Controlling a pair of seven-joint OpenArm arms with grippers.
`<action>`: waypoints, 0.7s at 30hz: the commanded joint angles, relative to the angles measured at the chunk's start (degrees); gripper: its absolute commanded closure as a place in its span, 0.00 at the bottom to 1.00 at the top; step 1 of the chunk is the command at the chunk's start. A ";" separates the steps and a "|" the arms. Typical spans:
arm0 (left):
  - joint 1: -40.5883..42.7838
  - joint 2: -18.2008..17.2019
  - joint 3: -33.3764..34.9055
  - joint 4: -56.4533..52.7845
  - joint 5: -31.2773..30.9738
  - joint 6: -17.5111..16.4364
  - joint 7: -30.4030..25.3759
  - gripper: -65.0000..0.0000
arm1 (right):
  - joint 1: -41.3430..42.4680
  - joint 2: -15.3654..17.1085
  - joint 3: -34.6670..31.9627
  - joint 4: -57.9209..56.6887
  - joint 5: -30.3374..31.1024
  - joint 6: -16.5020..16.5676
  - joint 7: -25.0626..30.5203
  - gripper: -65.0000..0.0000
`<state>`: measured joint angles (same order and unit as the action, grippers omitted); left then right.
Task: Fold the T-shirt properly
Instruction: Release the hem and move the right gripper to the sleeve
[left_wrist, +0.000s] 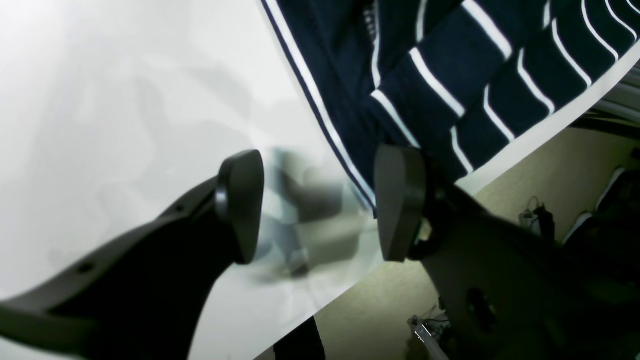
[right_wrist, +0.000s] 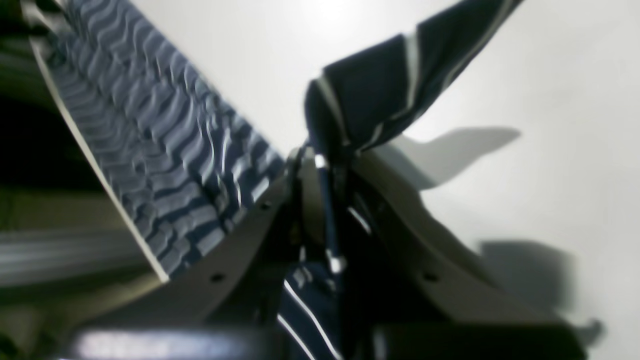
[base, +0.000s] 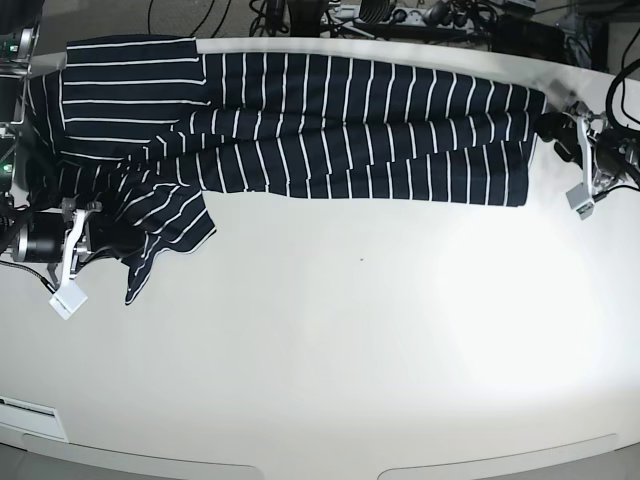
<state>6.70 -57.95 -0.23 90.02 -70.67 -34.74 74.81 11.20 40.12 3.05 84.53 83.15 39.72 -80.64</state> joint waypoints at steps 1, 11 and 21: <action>-0.55 -1.53 -0.66 0.63 -0.90 0.04 -0.31 0.43 | -0.07 1.51 0.42 2.27 1.85 0.28 0.64 1.00; -0.70 -1.51 -0.66 0.63 -0.87 0.02 -1.53 0.43 | -14.03 6.75 0.50 17.88 1.85 0.28 0.64 1.00; -0.70 -1.53 -0.66 0.63 -0.70 0.02 -1.51 0.43 | -24.72 8.85 5.86 31.87 1.85 0.28 0.64 1.00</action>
<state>6.66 -57.95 -0.23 90.02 -70.67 -34.74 73.47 -14.02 47.77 8.14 115.74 84.05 39.92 -80.64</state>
